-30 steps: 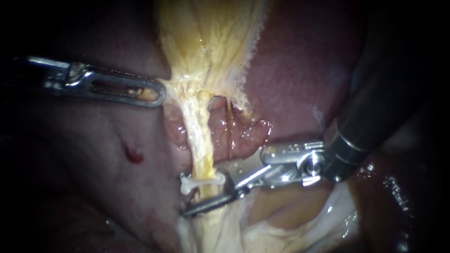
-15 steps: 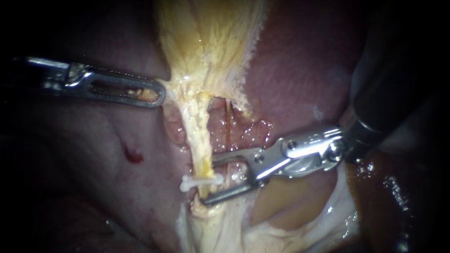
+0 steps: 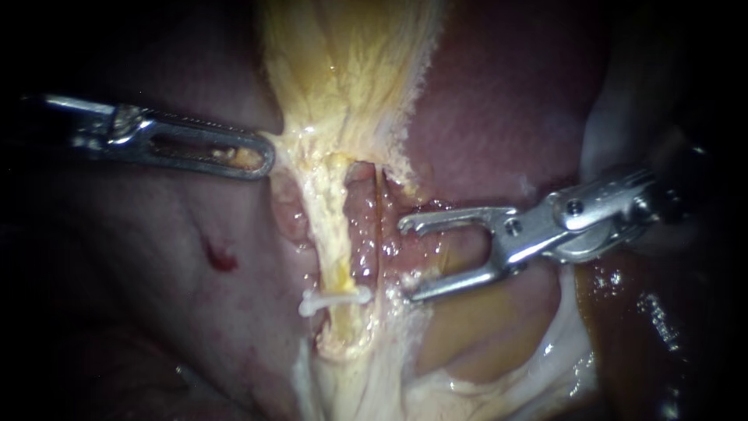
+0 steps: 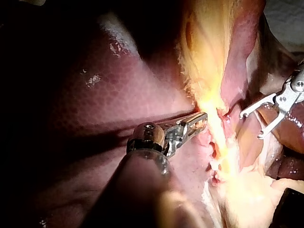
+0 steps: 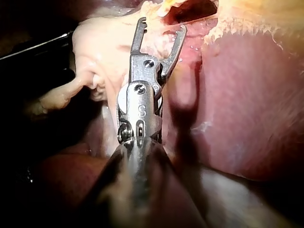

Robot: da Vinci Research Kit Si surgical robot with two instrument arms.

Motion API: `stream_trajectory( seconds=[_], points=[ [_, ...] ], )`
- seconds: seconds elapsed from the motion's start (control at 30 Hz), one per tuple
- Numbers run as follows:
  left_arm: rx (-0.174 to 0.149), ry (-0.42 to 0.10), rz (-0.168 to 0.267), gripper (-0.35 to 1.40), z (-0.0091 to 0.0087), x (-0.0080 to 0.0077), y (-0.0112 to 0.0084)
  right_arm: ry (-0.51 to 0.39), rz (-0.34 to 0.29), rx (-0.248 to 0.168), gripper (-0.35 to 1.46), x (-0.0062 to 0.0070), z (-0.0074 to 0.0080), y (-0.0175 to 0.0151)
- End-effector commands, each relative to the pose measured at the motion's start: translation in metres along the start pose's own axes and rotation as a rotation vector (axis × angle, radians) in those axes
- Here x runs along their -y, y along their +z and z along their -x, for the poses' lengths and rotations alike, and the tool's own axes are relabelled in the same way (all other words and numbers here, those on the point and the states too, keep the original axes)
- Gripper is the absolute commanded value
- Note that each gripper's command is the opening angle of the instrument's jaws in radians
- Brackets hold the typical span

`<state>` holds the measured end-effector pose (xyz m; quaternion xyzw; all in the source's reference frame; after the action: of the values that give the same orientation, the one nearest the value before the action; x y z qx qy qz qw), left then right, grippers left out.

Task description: Going back first clip left tube

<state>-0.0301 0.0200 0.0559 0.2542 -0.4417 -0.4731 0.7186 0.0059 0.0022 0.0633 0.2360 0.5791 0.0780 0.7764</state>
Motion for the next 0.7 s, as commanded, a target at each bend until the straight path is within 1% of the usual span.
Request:
stream_trajectory(
  seconds=[0.03, 0.1, 0.13, 0.33, 0.53, 0.6, 0.7],
  points=[
    [0.0, 0.0, 0.0, -0.35, 0.0, 0.0, 0.0, -0.001, -0.002, 0.0, 0.5, -0.0001, -0.0001, -0.0003],
    [0.0, 0.0, 0.0, -0.35, 0.0, 0.0, 0.0, 0.0, -0.029, -0.003, 0.5, -0.0001, -0.0002, -0.0007],
    [0.0, 0.0, 0.0, -0.35, 0.0, 0.0, 0.0, -0.005, -0.033, -0.004, 0.5, -0.0002, -0.0002, -0.0008],
    [0.002, 0.001, 0.004, -0.35, -0.0002, 0.0001, 0.0003, -0.005, -0.034, -0.004, 0.5, -0.0002, -0.0002, -0.001],
    [-0.003, 0.009, -0.007, -0.35, -0.0016, 0.0004, 0.0019, -0.011, -0.035, -0.004, 0.5, -0.0002, -0.0001, -0.0013],
    [-0.001, 0.011, -0.008, -0.35, -0.0019, 0.0005, 0.0025, -0.011, -0.035, -0.004, 0.5, -0.0003, 0.0, -0.0014],
    [-0.005, 0.013, -0.011, -0.35, -0.0022, 0.0004, 0.0035, -0.011, -0.036, -0.004, 0.5, -0.0003, 0.0001, -0.0016]
  ],
)
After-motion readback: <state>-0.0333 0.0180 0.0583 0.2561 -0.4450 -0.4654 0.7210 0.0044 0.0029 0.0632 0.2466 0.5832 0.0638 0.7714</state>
